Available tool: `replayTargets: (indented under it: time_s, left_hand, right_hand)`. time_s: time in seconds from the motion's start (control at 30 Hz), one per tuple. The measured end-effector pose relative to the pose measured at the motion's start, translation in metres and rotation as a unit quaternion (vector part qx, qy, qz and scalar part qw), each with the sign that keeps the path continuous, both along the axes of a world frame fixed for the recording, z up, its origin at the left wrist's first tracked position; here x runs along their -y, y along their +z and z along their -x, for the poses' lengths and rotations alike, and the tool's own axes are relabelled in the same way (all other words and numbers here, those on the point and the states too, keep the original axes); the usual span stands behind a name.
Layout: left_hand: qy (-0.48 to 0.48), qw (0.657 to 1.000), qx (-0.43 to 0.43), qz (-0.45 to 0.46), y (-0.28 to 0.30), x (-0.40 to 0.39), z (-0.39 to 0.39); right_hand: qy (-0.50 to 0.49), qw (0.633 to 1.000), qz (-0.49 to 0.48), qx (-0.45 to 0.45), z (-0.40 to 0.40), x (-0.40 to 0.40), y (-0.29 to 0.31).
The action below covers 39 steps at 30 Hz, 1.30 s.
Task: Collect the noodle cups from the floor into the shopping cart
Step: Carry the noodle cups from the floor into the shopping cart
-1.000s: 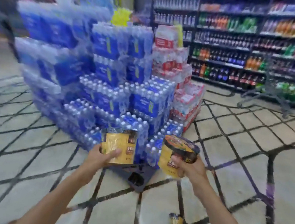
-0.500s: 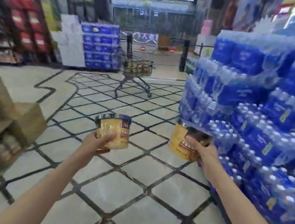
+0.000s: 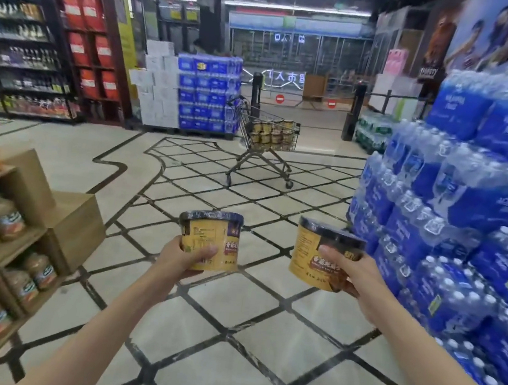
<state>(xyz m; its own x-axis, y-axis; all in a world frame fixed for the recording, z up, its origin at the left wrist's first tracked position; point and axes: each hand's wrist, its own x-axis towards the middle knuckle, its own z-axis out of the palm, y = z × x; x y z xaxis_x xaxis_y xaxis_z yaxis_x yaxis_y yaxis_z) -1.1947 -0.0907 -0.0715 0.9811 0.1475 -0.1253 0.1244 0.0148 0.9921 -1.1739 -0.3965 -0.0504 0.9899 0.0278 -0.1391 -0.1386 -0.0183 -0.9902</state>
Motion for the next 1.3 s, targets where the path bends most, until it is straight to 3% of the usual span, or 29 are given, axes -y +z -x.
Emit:
replayTargets:
  time_s: [0.53, 0.93, 1.3]
  left_hand:
    - [-0.015, 1.000, 0.000, 0.006, 0.011, 0.018, -0.385]
    - [-0.010, 0.999, -0.016, -0.033, -0.025, -0.039, -0.692]
    - [-0.013, 0.999, -0.025, -0.040, -0.007, -0.074, -1.000]
  right_hand:
    - [0.026, 1.000, -0.009, 0.008, -0.414, -0.014, 0.012]
    - [0.017, 1.000, -0.022, -0.015, -0.721, -0.049, -0.021]
    - [0.008, 1.000, 0.004, -0.020, -0.994, -0.075, -0.014]
